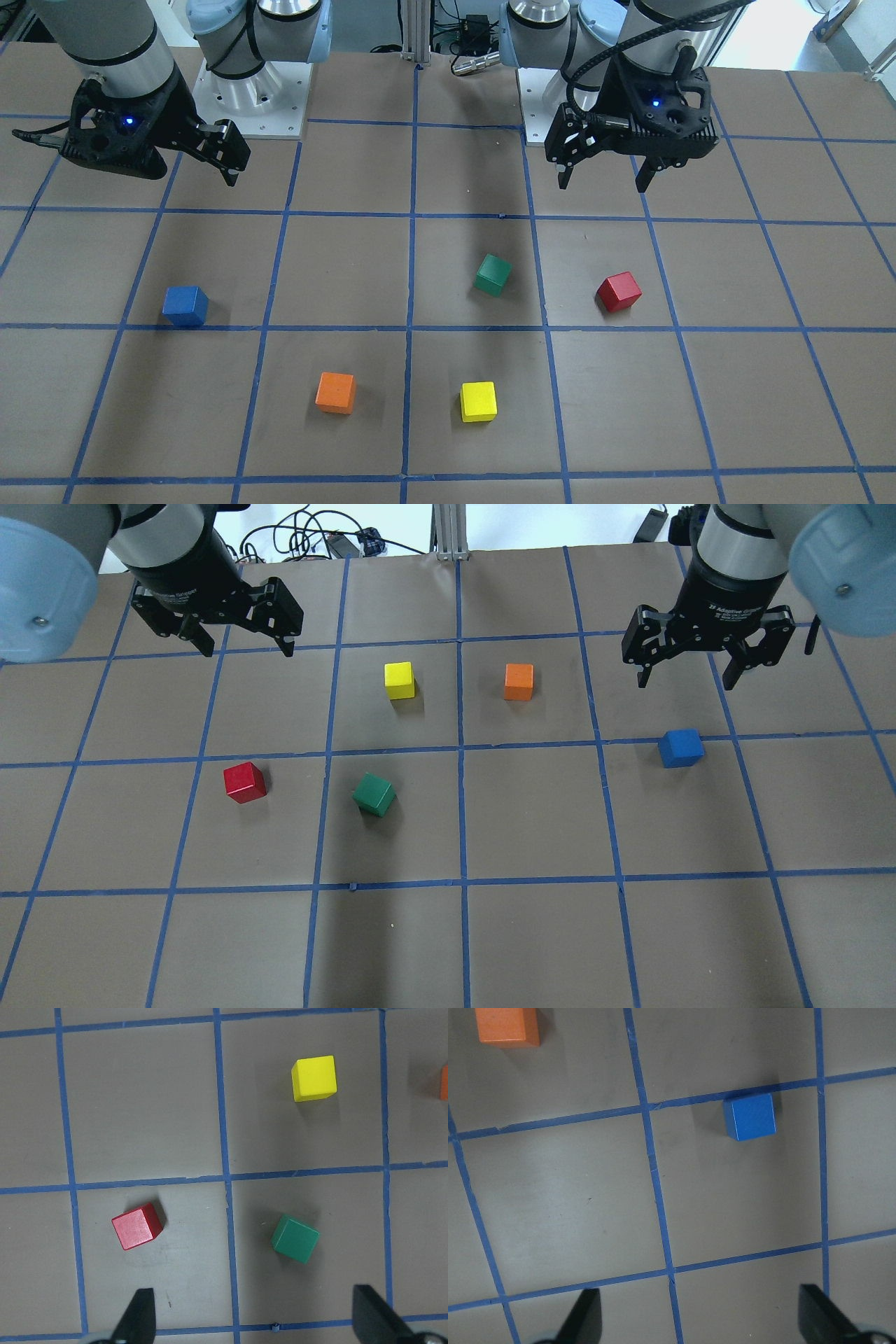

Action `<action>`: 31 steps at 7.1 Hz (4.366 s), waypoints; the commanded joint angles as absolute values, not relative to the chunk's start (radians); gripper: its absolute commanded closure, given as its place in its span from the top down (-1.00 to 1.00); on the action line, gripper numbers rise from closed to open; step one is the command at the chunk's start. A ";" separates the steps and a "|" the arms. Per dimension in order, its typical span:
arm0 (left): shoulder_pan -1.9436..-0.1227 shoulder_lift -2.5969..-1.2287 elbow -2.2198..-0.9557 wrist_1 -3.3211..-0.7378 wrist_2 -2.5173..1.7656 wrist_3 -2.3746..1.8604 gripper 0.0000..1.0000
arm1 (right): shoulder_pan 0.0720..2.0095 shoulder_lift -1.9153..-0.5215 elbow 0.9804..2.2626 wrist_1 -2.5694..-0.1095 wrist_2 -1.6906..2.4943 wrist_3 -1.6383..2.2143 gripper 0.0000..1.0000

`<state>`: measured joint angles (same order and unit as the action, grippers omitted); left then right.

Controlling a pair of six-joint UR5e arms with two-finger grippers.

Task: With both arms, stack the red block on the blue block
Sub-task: 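Move the left gripper down toward the red cube, then lower the left gripper onto the red cube and close it, then carry the red cube with the left gripper toward the table center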

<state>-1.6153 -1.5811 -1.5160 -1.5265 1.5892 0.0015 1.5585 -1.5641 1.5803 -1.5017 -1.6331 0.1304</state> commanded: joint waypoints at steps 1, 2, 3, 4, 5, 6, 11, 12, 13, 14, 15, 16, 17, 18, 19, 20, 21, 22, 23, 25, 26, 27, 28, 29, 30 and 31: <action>-1.615 -1.580 -1.517 -1.529 1.589 0.002 1.00 | 1.559 -1.563 1.582 -1.502 -1.634 0.130 1.00; -1.615 -1.580 -1.517 -1.529 1.589 0.002 1.00 | 1.559 -1.563 1.582 -1.502 -1.632 0.130 1.00; -1.615 -1.582 -1.517 -1.529 1.589 0.002 1.00 | 1.559 -1.565 1.582 -1.502 -1.632 0.130 1.00; -1.615 -1.582 -1.517 -1.531 1.589 0.002 1.00 | 1.559 -1.565 1.582 -1.502 -1.632 0.129 1.00; -1.615 -1.582 -1.517 -1.539 1.591 0.002 1.00 | 1.559 -1.563 1.582 -1.502 -1.632 0.129 1.00; -1.608 -1.586 -1.528 -1.539 1.591 0.003 1.00 | 1.559 -1.563 1.582 -1.502 -1.634 0.127 1.00; -1.338 -1.641 -1.860 -1.240 1.572 0.092 1.00 | 1.559 -1.563 1.582 -1.502 -1.634 0.129 1.00; -1.335 -1.663 -1.956 -1.077 1.578 0.104 1.00 | 1.559 -1.563 1.582 -1.502 -1.634 0.129 1.00; -1.333 -1.695 -2.052 -0.955 1.582 0.107 1.00 | 1.559 -1.563 1.583 -1.502 -1.632 0.129 1.00; -1.333 -1.724 -2.115 -0.831 1.582 0.103 1.00 | 1.559 -1.563 1.582 -1.502 -1.632 0.129 1.00; -1.333 -1.756 -2.135 -0.804 1.582 0.106 1.00 | 1.559 -1.563 1.583 -1.502 -1.632 0.129 1.00; -1.330 -1.775 -2.135 -0.787 1.585 0.109 1.00 | 1.559 -1.563 1.583 -1.502 -1.632 0.129 1.00; -1.322 -1.793 -2.140 -0.781 1.583 0.100 1.00 | 1.559 -1.563 1.583 -1.502 -1.632 0.129 1.00; -1.319 -1.804 -2.137 -0.776 1.582 0.109 0.50 | 1.559 -1.563 1.583 -1.502 -1.632 0.129 1.00; -1.319 -1.821 -2.138 -0.752 1.586 0.112 -0.18 | 1.559 -1.563 1.583 -1.502 -1.632 0.129 1.00; -1.319 -1.831 -2.134 -0.740 1.586 0.120 -0.66 | 1.559 -1.563 1.583 -1.502 -1.632 0.129 1.00; -1.321 -1.812 -2.126 -0.742 1.585 0.126 -0.88 | 1.559 -1.563 1.583 -1.502 -1.632 0.129 1.00; -1.342 -1.793 -2.108 -0.755 1.580 0.126 -0.88 | 1.559 -1.563 1.583 -1.502 -1.632 0.129 1.00; -1.383 -1.790 -2.059 -0.814 1.550 0.127 -0.88 | 1.559 -1.563 1.583 -1.502 -1.632 0.129 1.00; -1.608 -1.807 -1.848 -1.013 1.528 0.060 -0.88 | 1.559 -1.563 1.583 -1.502 -1.632 0.129 1.00; -1.700 -1.836 -1.750 -1.053 1.525 -0.013 -0.88 | 1.559 -1.562 1.583 -1.502 -1.632 0.129 1.00; -1.771 -1.880 -1.676 -1.078 1.522 -0.062 -0.90 | 1.557 -1.560 1.583 -1.503 -1.634 0.115 1.00; -1.851 -1.931 -1.634 -1.066 1.523 -0.168 -0.91 | 1.552 -1.560 1.582 -1.503 -1.637 0.092 1.00; -1.903 -1.978 -1.620 -1.062 1.525 -0.223 -0.91 | 1.546 -1.562 1.582 -1.503 -1.637 0.094 1.00; -1.929 -2.020 -1.629 -1.007 1.523 -0.232 -0.92 | 1.540 -1.562 1.580 -1.509 -1.638 0.091 1.00; -1.946 -2.052 -1.629 -0.958 1.523 -0.248 -0.92 | 1.540 -1.560 1.580 -1.560 -1.637 0.081 1.00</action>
